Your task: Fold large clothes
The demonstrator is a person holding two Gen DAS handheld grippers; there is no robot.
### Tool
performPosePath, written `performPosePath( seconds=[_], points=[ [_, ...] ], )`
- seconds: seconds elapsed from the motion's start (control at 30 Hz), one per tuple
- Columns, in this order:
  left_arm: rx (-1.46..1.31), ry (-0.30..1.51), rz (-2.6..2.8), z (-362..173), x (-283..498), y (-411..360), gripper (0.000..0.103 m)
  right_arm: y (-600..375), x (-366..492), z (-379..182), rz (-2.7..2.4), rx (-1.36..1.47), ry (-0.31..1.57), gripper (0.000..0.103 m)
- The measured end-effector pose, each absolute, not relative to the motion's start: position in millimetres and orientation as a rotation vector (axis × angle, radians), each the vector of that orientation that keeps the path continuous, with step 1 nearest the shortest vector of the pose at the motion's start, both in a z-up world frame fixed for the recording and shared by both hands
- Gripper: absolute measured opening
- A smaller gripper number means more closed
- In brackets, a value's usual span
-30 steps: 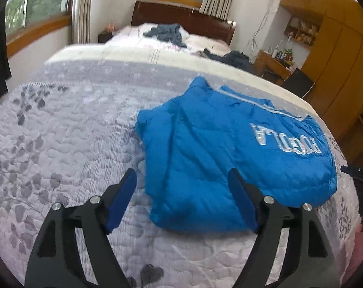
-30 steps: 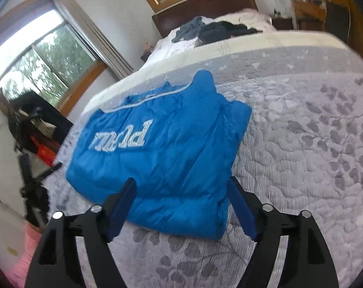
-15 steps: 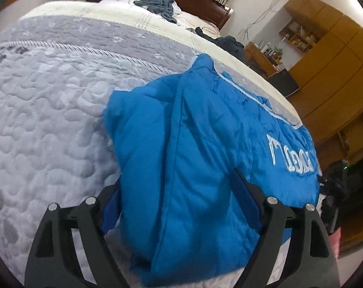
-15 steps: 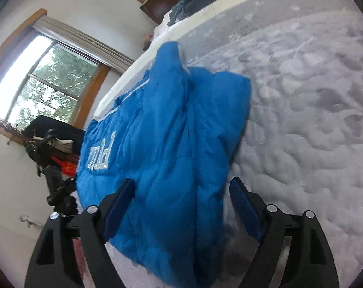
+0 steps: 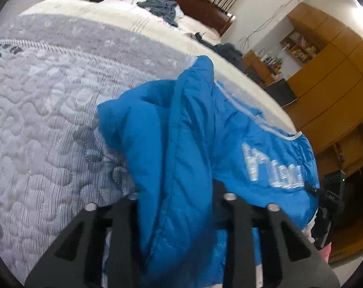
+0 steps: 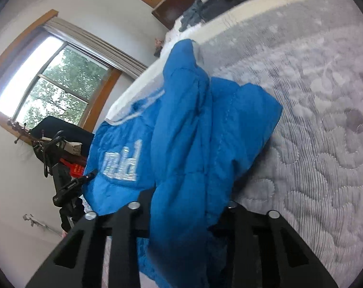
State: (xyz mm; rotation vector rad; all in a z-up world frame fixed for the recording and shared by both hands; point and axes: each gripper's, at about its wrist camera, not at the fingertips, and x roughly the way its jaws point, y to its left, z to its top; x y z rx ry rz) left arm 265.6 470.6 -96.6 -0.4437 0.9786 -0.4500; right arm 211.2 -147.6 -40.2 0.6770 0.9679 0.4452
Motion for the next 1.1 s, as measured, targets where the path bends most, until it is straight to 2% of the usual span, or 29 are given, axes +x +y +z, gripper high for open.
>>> performPosePath(
  seconds=[0.1, 0.37, 0.47, 0.63, 0.73, 0.9, 1.1],
  points=[
    [-0.483, 0.959, -0.494, -84.5, 251.1, 474.7, 0.018, -140.1, 194.4, -12.5, 0.480, 0.654, 0.927, 0.027],
    [-0.496, 0.916, -0.616, -51.9, 161.2, 476.5, 0.017, -134.3, 106.2, 42.9, 0.538, 0.562, 0.865, 0.026],
    [-0.489, 0.899, -0.647, -46.6, 118.8, 480.6, 0.018, -139.6, 75.5, 43.9, 0.553, 0.563, 0.866, 0.026],
    [-0.442, 0.923, -0.641, -71.7, 79.1, 490.0, 0.019, -139.9, 41.1, 19.1, 0.543, 0.562, 0.928, 0.027],
    [-0.420, 0.952, -0.593, -99.6, 75.6, 492.0, 0.023, -149.1, 40.8, -13.5, 0.497, 0.600, 0.987, 0.029],
    [-0.465, 0.954, -0.595, -126.8, 81.3, 498.0, 0.038, -164.6, 47.2, -67.1, 0.472, 0.729, 1.056, 0.038],
    [-0.435, 0.965, -0.568, -126.1, 78.8, 495.2, 0.049, -167.5, 41.9, -76.6, 0.472, 0.757, 1.052, 0.049]
  ],
)
